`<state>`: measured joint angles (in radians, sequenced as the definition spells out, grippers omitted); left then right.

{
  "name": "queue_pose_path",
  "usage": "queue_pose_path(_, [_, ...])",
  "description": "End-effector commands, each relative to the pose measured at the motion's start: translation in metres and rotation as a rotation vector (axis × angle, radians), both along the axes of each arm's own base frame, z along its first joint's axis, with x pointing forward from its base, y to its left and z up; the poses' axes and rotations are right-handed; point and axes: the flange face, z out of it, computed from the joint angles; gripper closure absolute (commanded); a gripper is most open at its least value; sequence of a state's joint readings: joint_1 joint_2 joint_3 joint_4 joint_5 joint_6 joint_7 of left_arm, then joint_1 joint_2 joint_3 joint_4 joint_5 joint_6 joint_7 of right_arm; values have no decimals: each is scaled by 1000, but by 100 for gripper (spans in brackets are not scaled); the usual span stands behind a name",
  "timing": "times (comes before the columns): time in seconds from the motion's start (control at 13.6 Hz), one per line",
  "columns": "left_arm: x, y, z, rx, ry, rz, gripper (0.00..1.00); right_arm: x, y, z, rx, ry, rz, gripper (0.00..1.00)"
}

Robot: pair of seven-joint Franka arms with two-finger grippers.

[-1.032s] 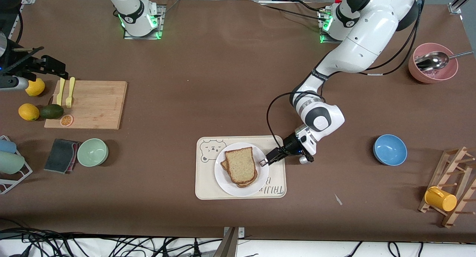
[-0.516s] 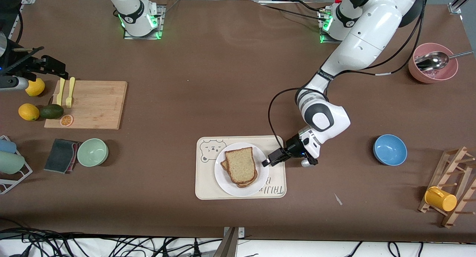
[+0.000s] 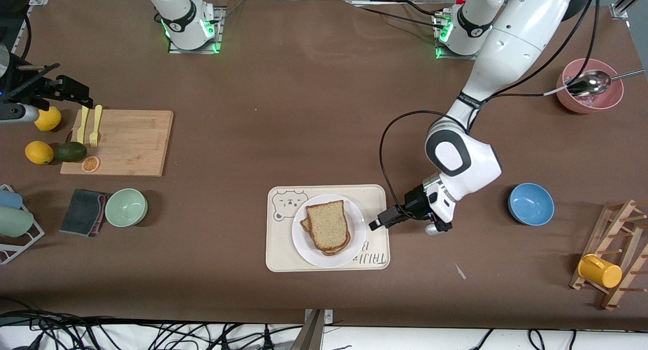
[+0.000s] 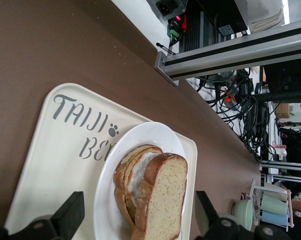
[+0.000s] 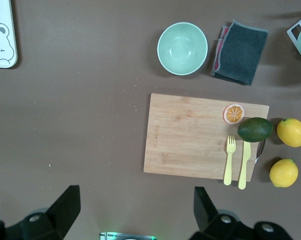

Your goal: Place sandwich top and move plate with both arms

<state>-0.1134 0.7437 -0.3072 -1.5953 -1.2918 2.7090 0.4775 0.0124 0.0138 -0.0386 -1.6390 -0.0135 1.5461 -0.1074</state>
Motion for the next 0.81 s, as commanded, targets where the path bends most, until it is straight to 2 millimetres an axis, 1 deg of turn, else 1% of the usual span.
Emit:
queue_pose_path(0.0, [-22,23,19,67,8,-41,0,0,-1,5,3,1,-16,0])
queue_pose_path(0.07, [-28,32,20,103,7,-57,0,0,-1,5,2,2,-14,0])
queue_pose_path(0.29, [-38,60,23,203,-3,-104,0,0,-1,5,2,1,-16,0])
queue_pose_path(0.52, [-34,95,36,269,6,-199,0,0,-1,5,2,1,-16,0])
queue_pose_path(0.74, [-32,121,55,370,44,-277,0,0,-1,6,3,-1,-16,0])
